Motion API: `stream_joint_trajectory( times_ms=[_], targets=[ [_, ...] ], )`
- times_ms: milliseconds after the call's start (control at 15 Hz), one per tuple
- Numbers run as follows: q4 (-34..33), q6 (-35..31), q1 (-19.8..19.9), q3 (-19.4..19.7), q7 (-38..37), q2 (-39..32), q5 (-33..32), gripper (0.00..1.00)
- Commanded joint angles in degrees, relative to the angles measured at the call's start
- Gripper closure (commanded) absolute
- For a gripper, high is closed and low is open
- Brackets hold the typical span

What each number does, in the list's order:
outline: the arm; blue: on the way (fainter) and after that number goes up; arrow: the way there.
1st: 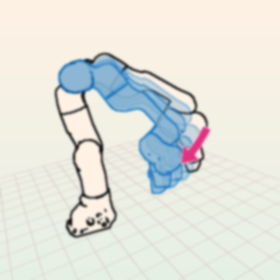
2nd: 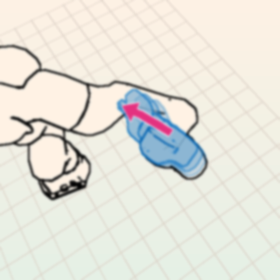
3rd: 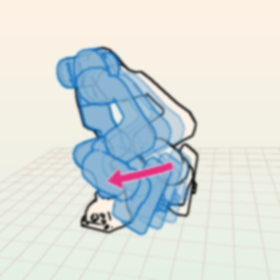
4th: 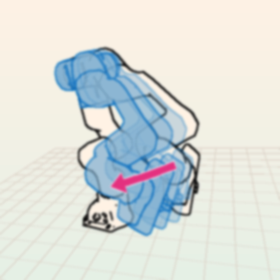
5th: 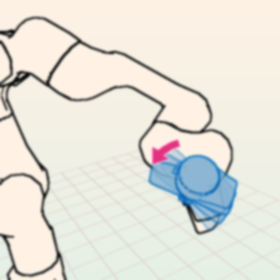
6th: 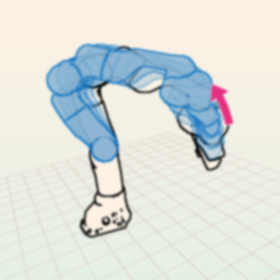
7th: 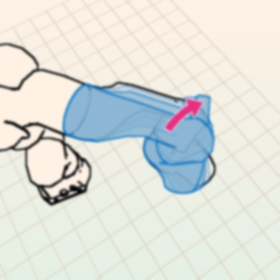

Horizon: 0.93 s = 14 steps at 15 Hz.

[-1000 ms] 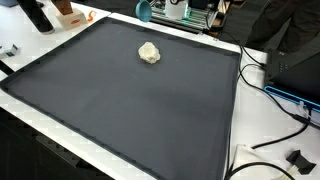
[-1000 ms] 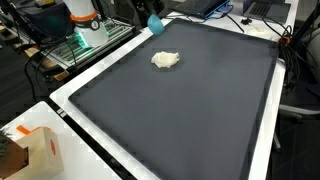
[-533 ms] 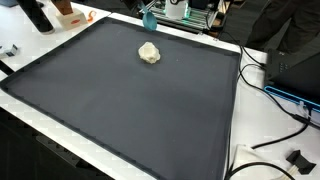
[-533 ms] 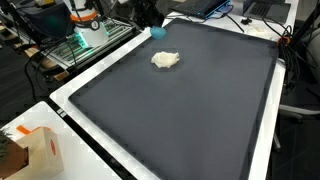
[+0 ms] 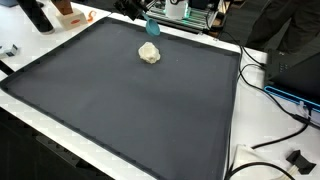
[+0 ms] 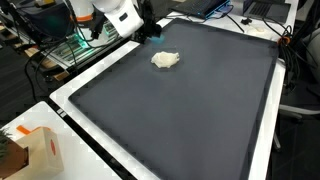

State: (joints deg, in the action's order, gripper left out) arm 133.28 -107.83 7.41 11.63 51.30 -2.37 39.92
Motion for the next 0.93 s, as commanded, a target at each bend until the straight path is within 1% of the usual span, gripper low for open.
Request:
stream_joint_trajectory(
  times_ms=[0, 400, 667, 867],
  targets=[
    [-2.33, 2.79, 2.94, -0.01, 4.31, -4.74, 3.99, 0.75],
    [-4.35, 3.67, 6.17, -0.32, 7.41, -10.45, 8.24, 0.75],
    [-5.7, 2.86, 7.19, -0.54, 7.2, -13.74, 9.56, 0.75],
    [-7.01, 1.43, 7.07, -0.95, 5.71, -16.87, 10.49, 0.75]
  ],
)
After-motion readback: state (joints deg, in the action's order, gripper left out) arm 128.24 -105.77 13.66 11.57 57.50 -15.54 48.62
